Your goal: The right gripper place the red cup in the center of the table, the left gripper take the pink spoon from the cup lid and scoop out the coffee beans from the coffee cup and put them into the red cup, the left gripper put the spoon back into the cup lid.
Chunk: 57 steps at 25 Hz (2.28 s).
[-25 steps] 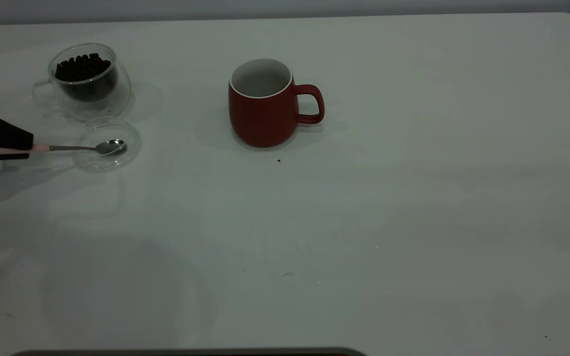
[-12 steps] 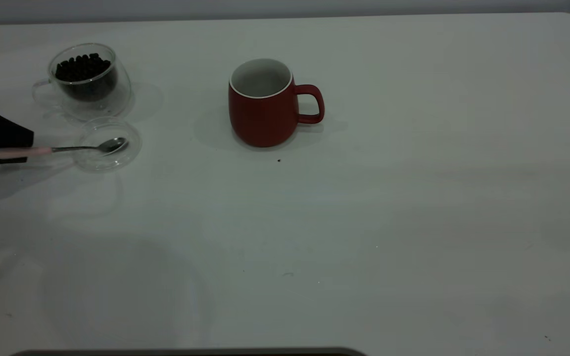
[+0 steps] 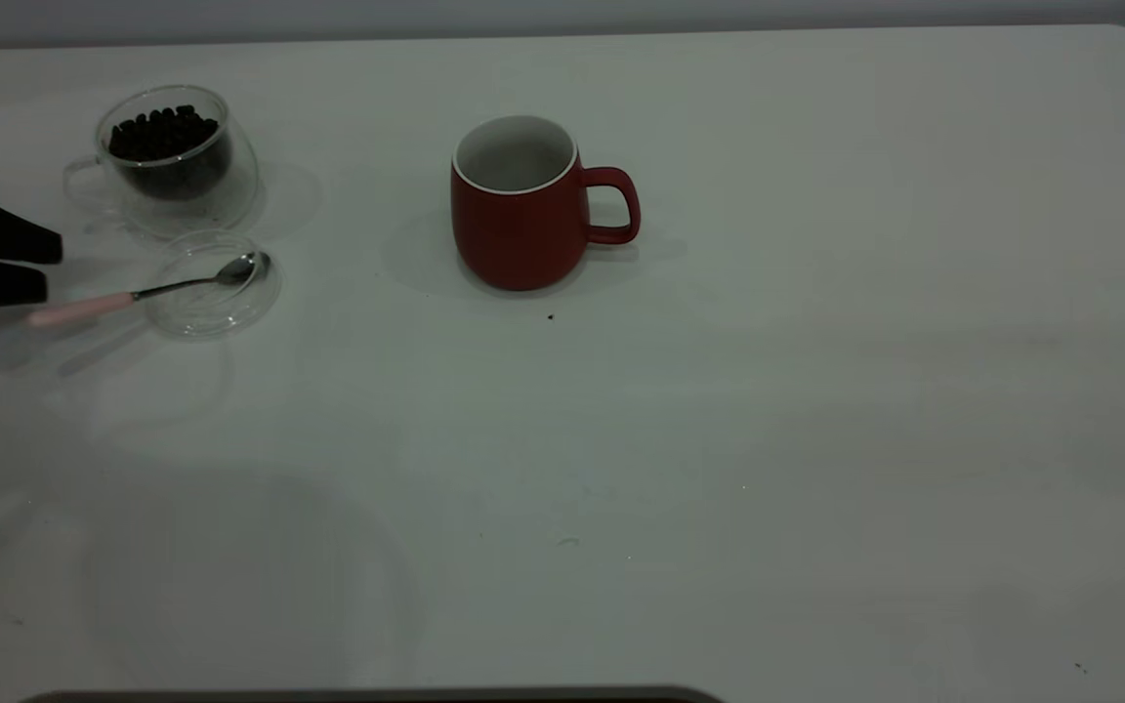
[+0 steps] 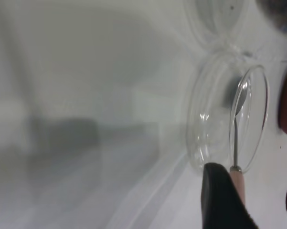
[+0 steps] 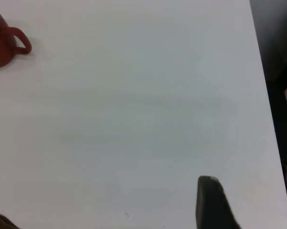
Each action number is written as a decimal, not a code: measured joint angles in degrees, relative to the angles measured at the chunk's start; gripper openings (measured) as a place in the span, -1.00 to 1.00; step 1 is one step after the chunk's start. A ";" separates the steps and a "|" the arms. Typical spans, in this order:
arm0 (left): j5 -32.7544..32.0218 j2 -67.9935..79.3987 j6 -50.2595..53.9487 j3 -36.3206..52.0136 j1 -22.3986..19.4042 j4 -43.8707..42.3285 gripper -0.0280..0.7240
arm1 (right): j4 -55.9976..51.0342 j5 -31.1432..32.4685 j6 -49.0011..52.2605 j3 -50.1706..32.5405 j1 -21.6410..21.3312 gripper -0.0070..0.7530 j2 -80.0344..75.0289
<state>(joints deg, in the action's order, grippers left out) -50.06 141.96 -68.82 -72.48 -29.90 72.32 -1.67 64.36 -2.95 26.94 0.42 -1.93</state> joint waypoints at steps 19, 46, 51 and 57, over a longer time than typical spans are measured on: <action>-8.77 -49.28 39.98 2.10 8.78 -45.22 0.12 | 0.00 0.00 0.00 0.00 0.00 0.11 0.00; -12.90 -117.40 60.90 44.19 25.56 -67.08 0.12 | 0.00 0.00 0.00 0.00 0.00 0.11 0.00; -13.76 -124.37 62.66 44.59 26.31 -67.22 0.12 | 0.00 0.00 0.00 0.00 0.00 0.11 0.00; -14.03 -132.67 62.93 44.59 26.37 -67.17 0.12 | 0.00 0.00 0.00 0.00 0.00 0.11 0.00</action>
<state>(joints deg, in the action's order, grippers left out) -64.08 9.29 -5.88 -27.89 -3.52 5.15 -1.67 64.36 -2.95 26.94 0.42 -1.93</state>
